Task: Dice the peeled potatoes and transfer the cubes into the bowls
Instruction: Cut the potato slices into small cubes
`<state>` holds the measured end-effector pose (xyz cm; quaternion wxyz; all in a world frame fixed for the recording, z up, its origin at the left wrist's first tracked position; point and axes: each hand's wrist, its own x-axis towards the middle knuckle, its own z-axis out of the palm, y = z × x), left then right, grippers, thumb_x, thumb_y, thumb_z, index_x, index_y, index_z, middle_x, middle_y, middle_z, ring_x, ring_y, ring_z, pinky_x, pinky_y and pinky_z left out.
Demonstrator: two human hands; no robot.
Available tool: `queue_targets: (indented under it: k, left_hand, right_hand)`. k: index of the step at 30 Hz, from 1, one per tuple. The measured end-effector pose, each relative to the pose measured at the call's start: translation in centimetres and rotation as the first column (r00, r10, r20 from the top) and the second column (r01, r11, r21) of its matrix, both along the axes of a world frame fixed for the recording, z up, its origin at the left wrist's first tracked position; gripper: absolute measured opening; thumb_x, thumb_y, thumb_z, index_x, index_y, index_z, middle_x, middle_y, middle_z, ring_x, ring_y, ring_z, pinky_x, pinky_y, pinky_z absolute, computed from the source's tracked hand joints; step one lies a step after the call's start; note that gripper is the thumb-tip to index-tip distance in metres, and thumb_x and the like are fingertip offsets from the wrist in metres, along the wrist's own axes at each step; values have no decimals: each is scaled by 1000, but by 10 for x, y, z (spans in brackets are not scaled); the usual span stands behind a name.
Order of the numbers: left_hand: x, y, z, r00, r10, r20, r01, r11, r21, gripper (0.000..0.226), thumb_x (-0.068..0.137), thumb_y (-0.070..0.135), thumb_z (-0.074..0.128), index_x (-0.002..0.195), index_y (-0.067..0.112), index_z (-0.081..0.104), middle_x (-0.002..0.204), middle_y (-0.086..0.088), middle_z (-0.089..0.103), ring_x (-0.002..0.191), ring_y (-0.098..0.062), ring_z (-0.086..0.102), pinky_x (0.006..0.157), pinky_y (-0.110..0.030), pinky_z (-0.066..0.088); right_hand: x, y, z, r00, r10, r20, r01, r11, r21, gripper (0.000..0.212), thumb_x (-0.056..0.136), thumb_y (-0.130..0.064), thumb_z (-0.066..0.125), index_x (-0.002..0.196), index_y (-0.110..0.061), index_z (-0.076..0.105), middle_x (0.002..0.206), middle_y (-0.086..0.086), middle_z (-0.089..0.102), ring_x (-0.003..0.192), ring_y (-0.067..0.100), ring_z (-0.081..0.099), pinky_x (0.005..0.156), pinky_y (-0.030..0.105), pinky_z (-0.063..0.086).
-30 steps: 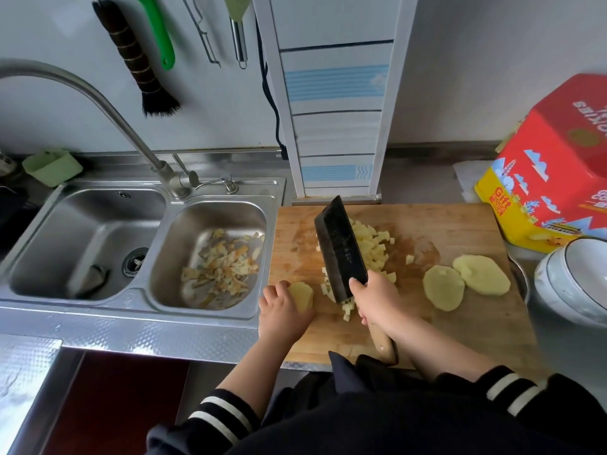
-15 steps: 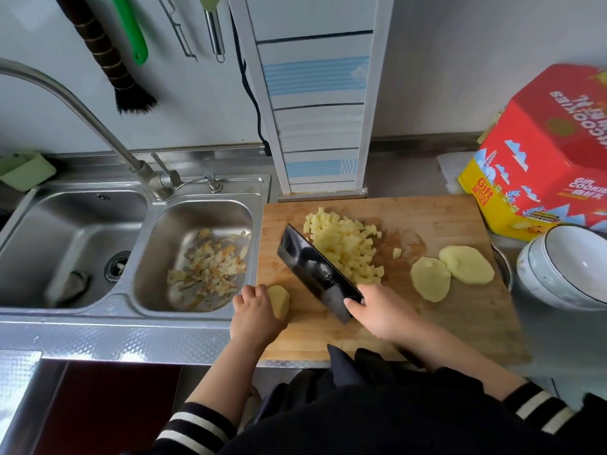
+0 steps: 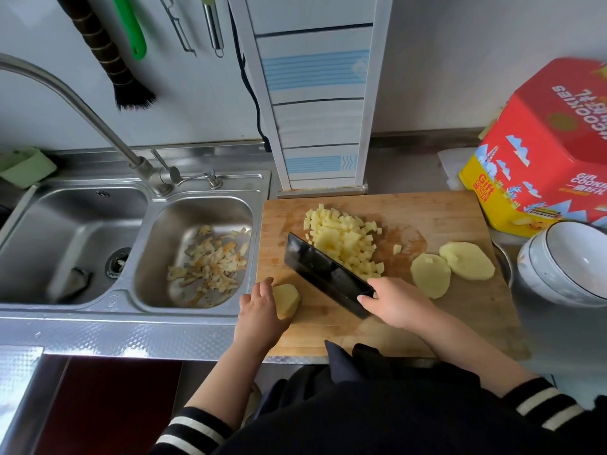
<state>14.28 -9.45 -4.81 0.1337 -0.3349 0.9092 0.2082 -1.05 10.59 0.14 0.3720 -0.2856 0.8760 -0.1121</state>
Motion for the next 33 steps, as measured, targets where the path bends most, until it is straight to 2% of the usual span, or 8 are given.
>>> queue_targets:
  k: [5, 13, 19, 22, 24, 28, 30, 33]
  left_hand:
    - [-9, 5, 1, 993, -104, -55, 106, 994, 36, 85, 84, 36, 72, 151, 24, 19, 147, 4, 38, 132, -26, 35, 107, -41, 39]
    - [-17, 6, 4, 941, -337, 39, 336, 942, 20, 88, 86, 32, 71, 153, 29, 14, 152, 4, 28, 136, -25, 29, 109, -40, 38]
    - [-15, 6, 0, 869, -493, 49, 492, 870, 29, 92, 84, 23, 69, 153, 37, 9, 153, 10, 23, 140, -21, 21, 110, -39, 38]
    - [-20, -9, 8, 933, -360, -16, 354, 907, 227, 91, 79, 24, 76, 151, 35, 21, 156, 8, 18, 144, -20, 13, 118, -45, 23]
    - [-25, -25, 22, 975, -66, -211, 132, 939, 317, 65, 83, 21, 75, 139, 26, 43, 149, 3, 34, 140, -22, 28, 116, -43, 24]
    - [-42, -39, 67, 687, 443, -576, -350, 897, 272, 20, 96, 17, 57, 115, 15, 63, 109, 5, 61, 109, -18, 59, 88, -30, 44]
    - [-51, -32, 88, 612, 371, -699, -318, 924, 211, 15, 96, 17, 56, 108, 20, 65, 102, 7, 63, 99, -15, 61, 84, -30, 47]
    - [-65, -8, 102, 733, 31, -679, 12, 998, 58, 10, 95, 24, 59, 100, 23, 67, 97, 11, 62, 93, -11, 59, 81, -29, 48]
  right_hand:
    - [-5, 3, 3, 999, -48, 3, 48, 998, -34, 30, 99, -40, 48, 72, -31, 37, 67, -10, 44, 53, 9, 45, 48, 23, 30]
    - [-12, 17, 16, 938, -321, 131, 346, 875, -339, 32, 93, -47, 54, 83, -17, 59, 62, 5, 57, 53, 21, 56, 55, 35, 42]
    - [1, 27, 35, 891, -453, 31, 416, 788, -453, 53, 86, -69, 27, 62, -26, 49, 57, 2, 56, 56, 22, 58, 60, 41, 48]
    - [7, 34, 40, 914, -394, -94, 314, 836, -450, 43, 89, -62, 21, 79, -39, 56, 63, -8, 57, 64, 9, 56, 57, 27, 42]
    - [10, 39, 36, 923, -332, -194, 228, 879, -420, 44, 96, -54, 29, 120, -35, 61, 82, -20, 60, 75, 0, 56, 59, 16, 35]
    - [19, 46, 24, 932, -227, -282, 116, 926, -360, 54, 96, -49, 46, 147, -33, 38, 101, -15, 55, 89, 3, 53, 64, 15, 39]
    - [22, 48, 21, 934, -193, -302, 79, 933, -351, 55, 94, -50, 51, 146, -34, 40, 90, -15, 50, 82, 3, 51, 62, 16, 39]
    - [25, 51, 18, 925, -119, -361, 13, 959, -283, 55, 93, -57, 47, 144, -40, 39, 102, -14, 56, 92, 5, 56, 72, 23, 47]
